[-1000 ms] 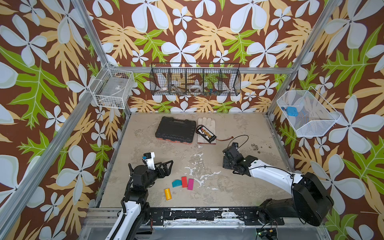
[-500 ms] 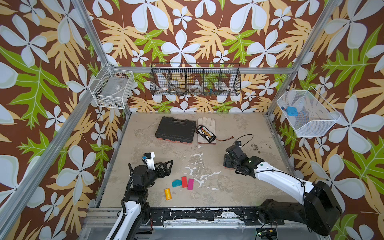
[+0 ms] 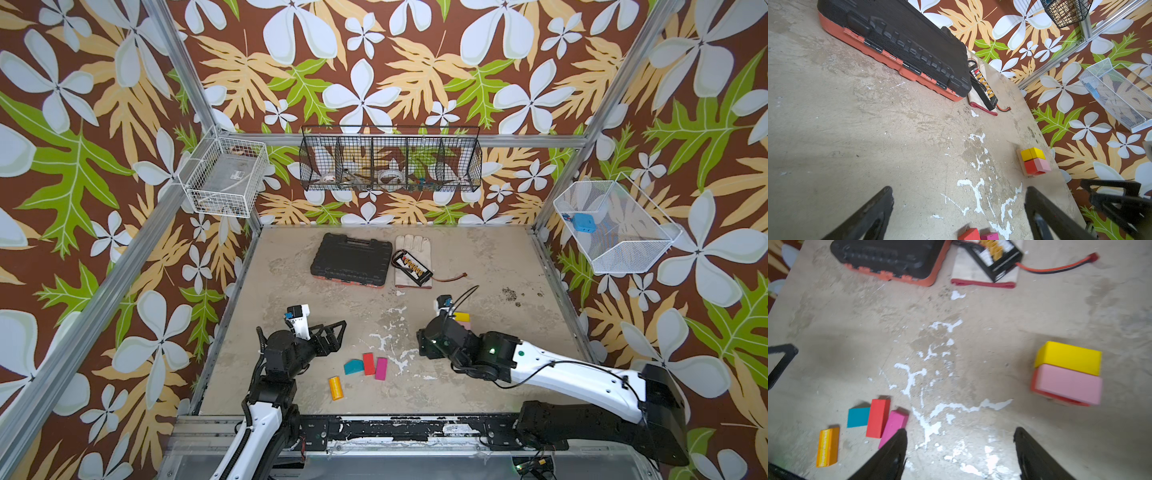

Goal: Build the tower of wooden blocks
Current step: 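Move the right gripper back over the magenta block near the robot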

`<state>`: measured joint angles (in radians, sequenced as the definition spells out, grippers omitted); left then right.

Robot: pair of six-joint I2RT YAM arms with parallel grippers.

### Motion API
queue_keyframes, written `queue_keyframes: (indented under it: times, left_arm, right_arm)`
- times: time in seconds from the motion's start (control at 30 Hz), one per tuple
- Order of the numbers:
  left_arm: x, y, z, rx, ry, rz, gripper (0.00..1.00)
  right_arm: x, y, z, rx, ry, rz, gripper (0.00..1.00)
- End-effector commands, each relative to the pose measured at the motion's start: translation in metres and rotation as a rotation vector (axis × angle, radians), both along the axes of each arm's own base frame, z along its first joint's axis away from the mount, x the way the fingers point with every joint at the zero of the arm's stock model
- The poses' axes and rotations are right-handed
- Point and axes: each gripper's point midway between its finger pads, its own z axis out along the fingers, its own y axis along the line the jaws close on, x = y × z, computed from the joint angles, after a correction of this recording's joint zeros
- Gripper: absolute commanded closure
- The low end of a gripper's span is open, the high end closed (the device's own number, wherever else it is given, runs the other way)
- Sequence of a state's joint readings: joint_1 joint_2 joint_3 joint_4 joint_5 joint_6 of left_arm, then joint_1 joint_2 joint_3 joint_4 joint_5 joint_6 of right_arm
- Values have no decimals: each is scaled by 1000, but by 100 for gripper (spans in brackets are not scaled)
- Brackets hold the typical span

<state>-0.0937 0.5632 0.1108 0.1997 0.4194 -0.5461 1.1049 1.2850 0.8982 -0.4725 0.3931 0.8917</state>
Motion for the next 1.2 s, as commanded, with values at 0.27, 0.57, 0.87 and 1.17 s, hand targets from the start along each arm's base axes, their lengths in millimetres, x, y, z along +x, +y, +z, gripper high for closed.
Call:
queue_keyframes:
  times: [0.27,0.57,0.87,1.17]
  left_arm:
    - [1,0,3,-5,-16,1,0]
    - [1,0,3,-5,-16,-1,0]
    - [1,0,3,-5,-15,-2,0]
    - [1,-1,4,-6,-17,-4,0]
  right_arm:
    - [-6,84,-73,-70,123,112,20]
    - [-2,91,-107,-147,160,111,20]
    - [-9,87,-120,-173,183,113,26]
    - [-27,80,-113,-195,158,117,25]
